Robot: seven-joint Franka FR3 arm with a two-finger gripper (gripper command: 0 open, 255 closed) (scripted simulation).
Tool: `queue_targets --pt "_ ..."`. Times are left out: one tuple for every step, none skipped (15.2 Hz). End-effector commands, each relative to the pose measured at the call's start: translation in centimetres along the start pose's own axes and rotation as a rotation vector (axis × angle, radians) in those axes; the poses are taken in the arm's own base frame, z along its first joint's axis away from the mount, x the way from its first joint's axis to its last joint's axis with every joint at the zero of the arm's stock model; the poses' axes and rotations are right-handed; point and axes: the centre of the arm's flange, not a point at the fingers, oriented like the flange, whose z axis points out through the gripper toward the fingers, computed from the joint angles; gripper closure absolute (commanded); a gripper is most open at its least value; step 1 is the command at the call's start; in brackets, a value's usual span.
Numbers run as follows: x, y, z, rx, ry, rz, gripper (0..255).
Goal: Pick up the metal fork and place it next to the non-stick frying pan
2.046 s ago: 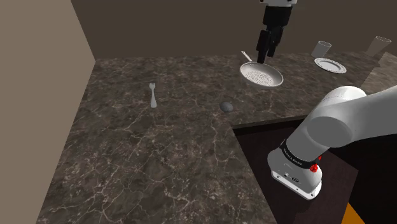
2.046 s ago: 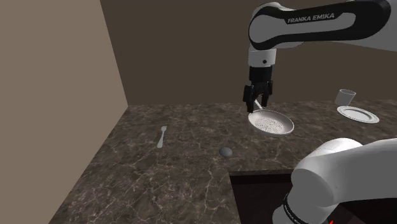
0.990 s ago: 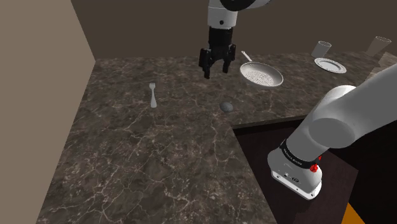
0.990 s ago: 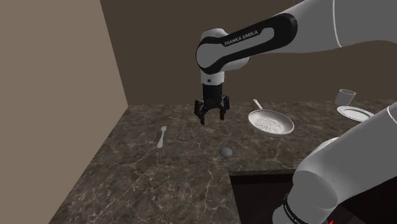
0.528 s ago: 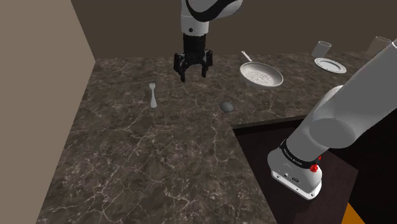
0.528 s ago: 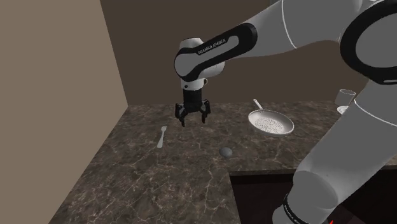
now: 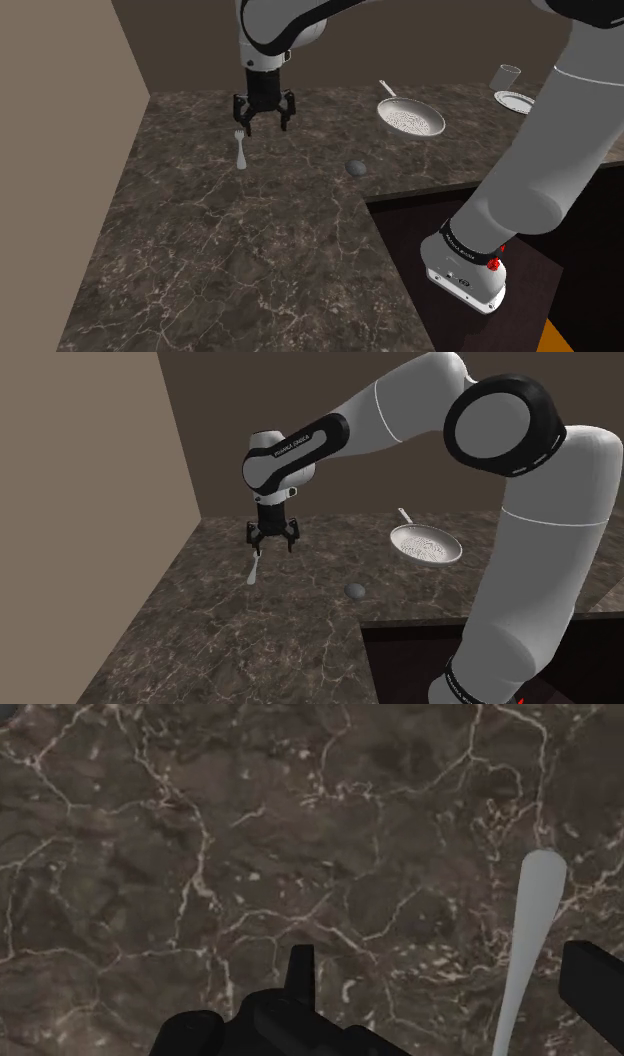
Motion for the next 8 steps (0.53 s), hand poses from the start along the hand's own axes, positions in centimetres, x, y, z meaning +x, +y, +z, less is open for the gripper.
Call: queue_targets --pt "1.6 -1.9 0.9 0.002 0.003 0.034 0" --pt "2.4 -2.8 1.3 0.003 0.005 0.049 0" --pt "3.2 -3.7 1.7 0.004 0.006 0.065 0" --pt "4.1 -4.6 2.1 0.005 0.008 0.081 0" --pt "4.9 -5.5 2.5 0.006 0.009 0.096 0" --pt "5.8 -6.4 2.9 0.007 0.011 0.112 0" --pt "5.9 -6.5 2.9 0.007 0.011 0.114 0" --pt "5.9 -6.5 3.5 0.007 0.011 0.114 0"
